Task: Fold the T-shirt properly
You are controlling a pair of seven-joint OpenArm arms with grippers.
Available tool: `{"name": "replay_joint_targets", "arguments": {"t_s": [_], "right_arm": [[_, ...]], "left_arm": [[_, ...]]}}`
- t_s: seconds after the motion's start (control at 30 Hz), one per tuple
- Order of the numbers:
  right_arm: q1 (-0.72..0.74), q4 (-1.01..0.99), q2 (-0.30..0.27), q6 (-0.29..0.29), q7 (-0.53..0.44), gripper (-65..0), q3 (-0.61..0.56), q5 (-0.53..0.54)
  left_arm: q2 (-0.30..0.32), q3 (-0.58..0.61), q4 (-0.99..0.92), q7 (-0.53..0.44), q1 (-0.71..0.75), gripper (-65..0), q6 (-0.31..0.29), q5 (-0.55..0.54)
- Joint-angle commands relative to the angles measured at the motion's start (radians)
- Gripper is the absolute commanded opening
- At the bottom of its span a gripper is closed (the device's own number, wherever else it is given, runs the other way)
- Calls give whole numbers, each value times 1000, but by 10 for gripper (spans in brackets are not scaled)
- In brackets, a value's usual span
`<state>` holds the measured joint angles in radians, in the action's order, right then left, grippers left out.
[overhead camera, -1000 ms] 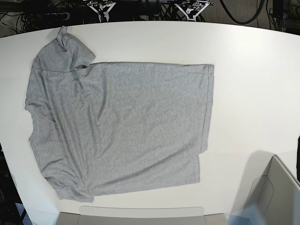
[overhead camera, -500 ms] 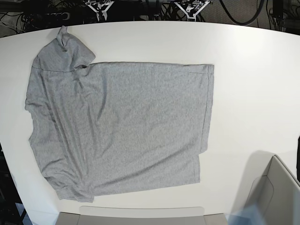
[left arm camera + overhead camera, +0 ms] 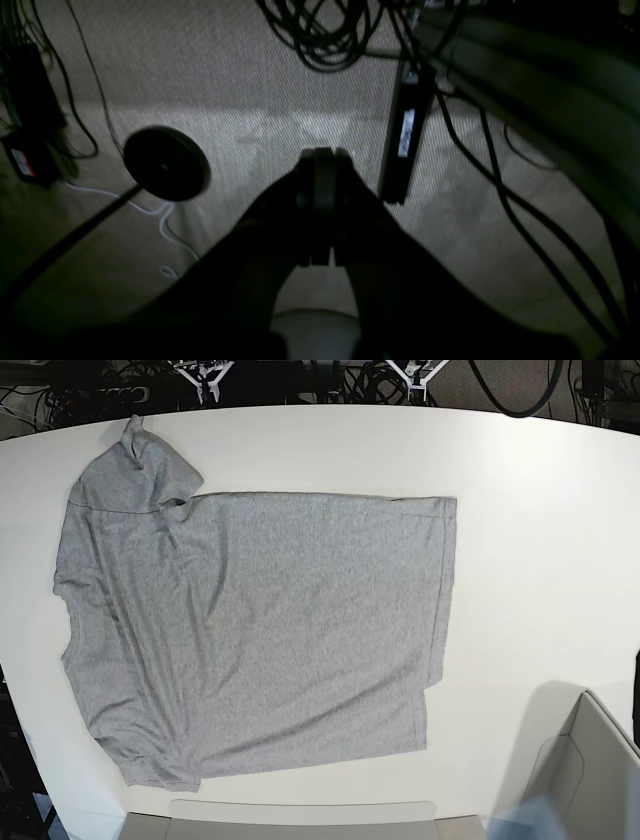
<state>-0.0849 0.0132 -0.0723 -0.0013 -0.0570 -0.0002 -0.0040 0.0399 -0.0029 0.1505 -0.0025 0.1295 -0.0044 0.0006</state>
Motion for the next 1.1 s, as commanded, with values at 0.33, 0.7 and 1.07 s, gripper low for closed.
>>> {"name": "replay_joint_targets", "arguments": {"t_s": [0.33, 0.7, 1.07], "right_arm": [[-197, 244, -37, 2, -4, -650, 1, -3], [-505, 669, -33, 1, -5, -650, 7, 2], [-746, 1031, -40, -1, -7, -650, 9, 3]], "left_arm": [[65, -4, 196, -64, 180, -647, 2, -1], [76, -13, 464, -47, 370, -647, 1, -11], [111, -88, 1009, 71, 684, -647, 1, -297]]}}
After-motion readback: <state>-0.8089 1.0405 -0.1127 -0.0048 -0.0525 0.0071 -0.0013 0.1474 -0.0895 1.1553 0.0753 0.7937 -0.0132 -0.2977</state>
